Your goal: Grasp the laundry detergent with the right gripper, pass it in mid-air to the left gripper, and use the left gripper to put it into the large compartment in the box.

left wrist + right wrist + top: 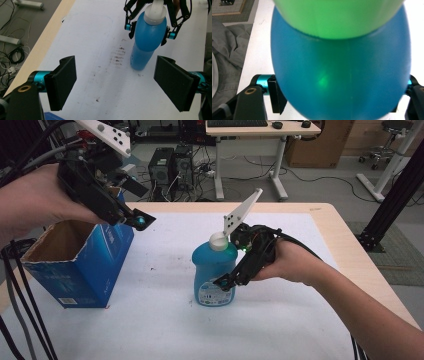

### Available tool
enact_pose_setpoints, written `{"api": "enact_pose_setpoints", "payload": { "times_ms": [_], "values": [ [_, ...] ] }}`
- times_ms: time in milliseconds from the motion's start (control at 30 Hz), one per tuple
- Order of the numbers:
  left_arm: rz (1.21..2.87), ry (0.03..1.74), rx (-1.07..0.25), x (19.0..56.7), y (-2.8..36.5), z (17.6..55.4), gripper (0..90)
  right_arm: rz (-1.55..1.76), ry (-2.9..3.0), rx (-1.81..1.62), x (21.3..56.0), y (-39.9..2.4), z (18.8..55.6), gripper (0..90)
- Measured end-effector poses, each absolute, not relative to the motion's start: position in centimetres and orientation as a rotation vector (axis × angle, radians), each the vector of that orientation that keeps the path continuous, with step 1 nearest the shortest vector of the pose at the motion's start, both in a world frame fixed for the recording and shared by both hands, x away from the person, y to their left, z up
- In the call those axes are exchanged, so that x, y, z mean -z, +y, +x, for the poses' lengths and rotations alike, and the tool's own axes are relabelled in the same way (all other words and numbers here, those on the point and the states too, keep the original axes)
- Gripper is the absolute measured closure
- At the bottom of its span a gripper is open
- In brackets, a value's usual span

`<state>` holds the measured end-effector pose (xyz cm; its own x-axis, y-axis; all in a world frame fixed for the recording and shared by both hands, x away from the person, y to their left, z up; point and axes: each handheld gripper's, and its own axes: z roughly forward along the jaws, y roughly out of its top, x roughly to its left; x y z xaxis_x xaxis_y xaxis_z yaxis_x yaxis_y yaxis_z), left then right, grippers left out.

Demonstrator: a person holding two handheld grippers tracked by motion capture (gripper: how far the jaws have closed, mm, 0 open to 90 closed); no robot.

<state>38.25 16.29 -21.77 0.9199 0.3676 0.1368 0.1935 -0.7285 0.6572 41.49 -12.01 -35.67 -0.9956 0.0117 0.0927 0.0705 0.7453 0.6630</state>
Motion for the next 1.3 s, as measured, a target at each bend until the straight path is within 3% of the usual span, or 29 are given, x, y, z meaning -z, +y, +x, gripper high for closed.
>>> {"api": "enact_pose_setpoints", "payload": {
  "times_ms": [1300],
  "values": [
    [2.398, 0.405, -0.333, 21.81, 16.48, 38.29, 18.5, -0.024, -2.88, 1.08, 36.16, -11.84, 41.62, 41.5]
  ]
}}
